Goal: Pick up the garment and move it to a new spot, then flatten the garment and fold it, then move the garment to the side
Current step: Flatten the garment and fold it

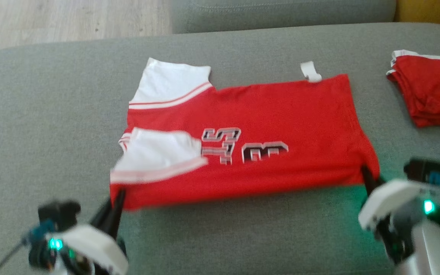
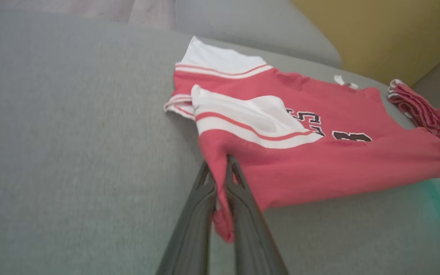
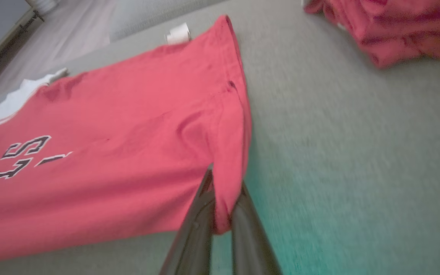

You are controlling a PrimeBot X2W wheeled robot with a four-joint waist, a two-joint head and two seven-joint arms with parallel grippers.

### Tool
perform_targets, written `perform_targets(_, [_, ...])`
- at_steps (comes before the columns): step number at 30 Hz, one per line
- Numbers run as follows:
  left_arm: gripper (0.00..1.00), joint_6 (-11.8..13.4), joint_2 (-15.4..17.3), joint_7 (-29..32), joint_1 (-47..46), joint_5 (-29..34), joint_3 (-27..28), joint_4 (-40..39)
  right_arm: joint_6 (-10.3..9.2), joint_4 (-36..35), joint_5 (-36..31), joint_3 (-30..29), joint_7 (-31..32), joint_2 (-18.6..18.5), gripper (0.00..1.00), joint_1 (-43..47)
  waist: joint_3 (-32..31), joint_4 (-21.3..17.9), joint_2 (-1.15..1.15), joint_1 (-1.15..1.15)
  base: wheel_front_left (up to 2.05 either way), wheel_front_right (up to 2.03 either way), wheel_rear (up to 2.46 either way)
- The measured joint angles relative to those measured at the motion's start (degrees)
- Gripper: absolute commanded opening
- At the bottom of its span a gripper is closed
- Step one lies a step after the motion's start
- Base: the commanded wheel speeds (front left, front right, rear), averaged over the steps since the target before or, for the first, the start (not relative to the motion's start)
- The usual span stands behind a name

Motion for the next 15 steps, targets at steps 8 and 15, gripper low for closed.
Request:
perform_targets(8, [0.0, 1.5, -0.7, -1.5, 7.4, -1.4, -1.3, -0.3, 0.0, -5.2, 2.8, -0.1, -1.1, 0.2, 0.0, 9.9, 1.6, -0.4, 0.0, 0.0, 0.0, 0.0, 0.0])
perform_targets(15, [0.62, 1.5, -0.6, -2.0, 7.3, -1.2, -1.4, 1.2, 0.0, -6.7, 2.8, 0.2, -2.1, 0.2, 1.0, 11.5, 1.9, -1.1, 0.0, 0.0, 0.0, 0.0, 0.0])
